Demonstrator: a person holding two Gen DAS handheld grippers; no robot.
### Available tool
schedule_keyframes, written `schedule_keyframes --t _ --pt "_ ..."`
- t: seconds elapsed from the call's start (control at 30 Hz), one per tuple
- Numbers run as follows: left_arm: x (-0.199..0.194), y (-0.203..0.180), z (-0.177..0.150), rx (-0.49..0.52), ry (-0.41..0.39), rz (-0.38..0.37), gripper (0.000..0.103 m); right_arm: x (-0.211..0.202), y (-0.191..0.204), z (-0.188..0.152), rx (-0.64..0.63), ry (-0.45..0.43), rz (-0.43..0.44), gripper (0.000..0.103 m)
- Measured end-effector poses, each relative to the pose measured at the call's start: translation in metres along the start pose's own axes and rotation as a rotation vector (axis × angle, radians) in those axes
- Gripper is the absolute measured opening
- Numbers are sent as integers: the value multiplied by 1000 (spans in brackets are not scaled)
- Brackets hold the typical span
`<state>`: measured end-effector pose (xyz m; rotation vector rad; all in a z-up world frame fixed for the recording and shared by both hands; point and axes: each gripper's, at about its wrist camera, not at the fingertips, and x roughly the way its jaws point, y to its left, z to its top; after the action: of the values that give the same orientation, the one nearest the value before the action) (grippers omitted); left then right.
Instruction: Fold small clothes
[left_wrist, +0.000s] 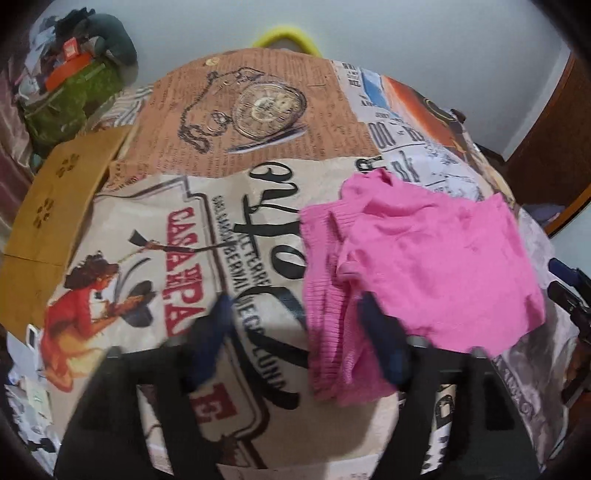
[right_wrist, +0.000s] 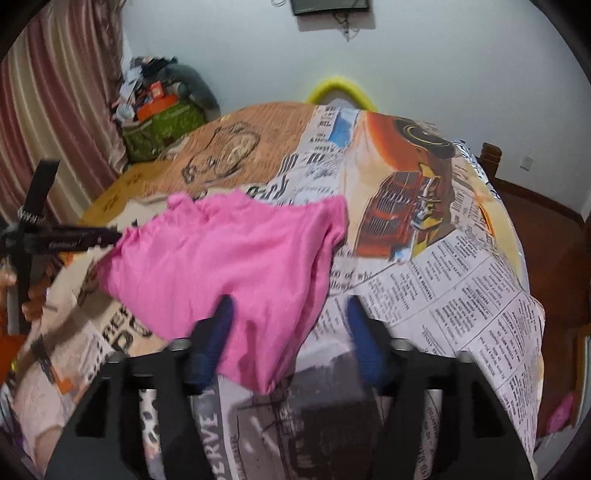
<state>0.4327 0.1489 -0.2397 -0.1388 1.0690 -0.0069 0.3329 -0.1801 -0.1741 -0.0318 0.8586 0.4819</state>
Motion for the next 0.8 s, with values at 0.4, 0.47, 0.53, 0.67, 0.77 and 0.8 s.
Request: schedule_keyframes --t 0.4,0.47,0.53,0.67,0.77,0.8 --pt "54 -9 19 -101 109 -154 89 56 -15 10 149 102 75 77" --pt "59 -12 23 -100 112 -167 89 61 -17 9 164 109 89 77" --pt "64 -13 27 -102 112 -187 86 63 -17 10 165 100 101 77" --pt "70 -12 32 -130 103 -245 66 68 -15 11 169 96 125 65" --pt "69 -14 32 -139 92 -274 47 71 -10 12 158 105 140 42" --pt "69 -16 32 -138 91 -280 39 72 -10 12 164 109 151 33"
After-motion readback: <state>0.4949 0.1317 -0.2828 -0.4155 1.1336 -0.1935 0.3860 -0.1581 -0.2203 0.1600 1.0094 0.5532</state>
